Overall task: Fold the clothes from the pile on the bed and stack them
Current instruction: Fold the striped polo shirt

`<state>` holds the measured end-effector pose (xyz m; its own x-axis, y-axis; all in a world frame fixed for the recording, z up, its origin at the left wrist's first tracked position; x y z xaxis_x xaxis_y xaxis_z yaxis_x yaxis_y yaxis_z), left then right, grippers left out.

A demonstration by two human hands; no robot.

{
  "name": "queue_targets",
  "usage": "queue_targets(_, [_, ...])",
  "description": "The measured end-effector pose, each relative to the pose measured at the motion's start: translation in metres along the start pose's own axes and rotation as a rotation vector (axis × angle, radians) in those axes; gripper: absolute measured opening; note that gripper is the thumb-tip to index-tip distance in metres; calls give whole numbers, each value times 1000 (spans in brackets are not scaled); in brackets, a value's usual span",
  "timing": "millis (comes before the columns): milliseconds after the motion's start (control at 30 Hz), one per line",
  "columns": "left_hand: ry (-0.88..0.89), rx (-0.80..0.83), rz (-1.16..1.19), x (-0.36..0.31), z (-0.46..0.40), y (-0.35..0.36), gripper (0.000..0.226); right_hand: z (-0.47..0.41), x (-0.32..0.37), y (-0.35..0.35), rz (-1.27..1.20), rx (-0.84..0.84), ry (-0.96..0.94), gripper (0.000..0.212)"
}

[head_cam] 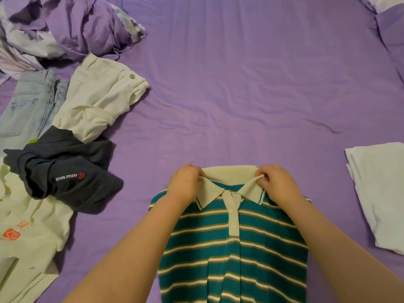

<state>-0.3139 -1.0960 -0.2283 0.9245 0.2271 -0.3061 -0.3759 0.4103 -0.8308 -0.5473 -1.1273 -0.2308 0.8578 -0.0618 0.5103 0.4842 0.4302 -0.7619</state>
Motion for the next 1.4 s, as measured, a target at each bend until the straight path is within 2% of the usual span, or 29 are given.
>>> queue_targets(33, [-7, -9, 32, 1, 3, -2, 18, 3, -1, -3, -36, -8, 3, 5])
queue_targets(100, [13, -26, 93, 3, 11, -6, 7, 9, -2, -8, -103, 26, -19, 12])
queue_targets(200, [146, -38, 72, -2, 21, -12, 6, 20, 0, -13, -194, 135, -53, 20])
queue_targets(267, [212, 15, 94, -8, 28, -15, 5, 25, 0, -19, -158, 147, -82, 23])
queue_targets(333, [202, 60, 143, -11, 34, -20, 5, 28, 1, -26, -87, 117, -113, 26])
queue_targets(400, [175, 31, 126, -8, 34, -27, 6, 29, 1, -33, -59, 78, -122, 27])
queue_targets(500, [90, -39, 141, 3, 27, -39, 5, 26, -1, -38, -130, 30, -89, 26])
queue_targets(633, [38, 7, 325, 4, 14, -35, 7, 16, -1, -28, -203, 62, -39, 23])
queue_targets(700, [28, 43, 434, -1, 7, -29, 16, 10, 0, -20, -244, 73, -27, 23])
queue_targets(767, [37, 66, 516, -4, -1, -23, 42, 3, 2, -14, -325, 70, 13, 20])
queue_targets(800, [38, 85, 546, -4, -5, -21, 62, 0, 3, -12, -353, 75, 38, 27])
queue_targets(867, [8, 139, 563, 1, -8, -13, 96, -6, 5, -7, -269, 80, 40, 57])
queue_targets(933, [-28, 175, 468, 12, -9, -6, 106, -8, 8, -1, -95, 75, -9, 74])
queue_targets(1000, [-60, 174, 337, 27, -6, -2, 97, -7, 12, 6, 13, 38, -73, 75])
queue_targets(1067, [-109, 157, 301, 44, -3, -3, 67, -8, 11, 14, 42, -2, -66, 71])
queue_targets(1133, [-168, 188, 301, 60, 2, -3, 35, -11, 7, 21, -29, 6, 39, 70])
queue_targets(1167, [-184, 219, 296, 68, 5, -3, 27, -12, 4, 24, -48, 24, 94, 71])
queue_targets(1300, [-142, 297, 215, 77, 21, -1, 19, -12, -2, 33, -42, 49, 137, 71])
queue_targets(1400, [-112, 87, 104, 82, 28, -7, 16, -4, -4, 34, -44, 28, 112, 73])
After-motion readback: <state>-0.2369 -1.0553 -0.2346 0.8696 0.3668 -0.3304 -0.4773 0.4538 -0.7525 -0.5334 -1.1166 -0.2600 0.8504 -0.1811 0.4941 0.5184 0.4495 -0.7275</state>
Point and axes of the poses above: each hand's wrist, its own z-axis away from the middle knuckle, its own y-axis out of the palm, x = y × z, the point moved 5 cm from there along -z, towards the middle knuckle, and after that the axes turned 2 degrees about -z, right-handed, at the moved point
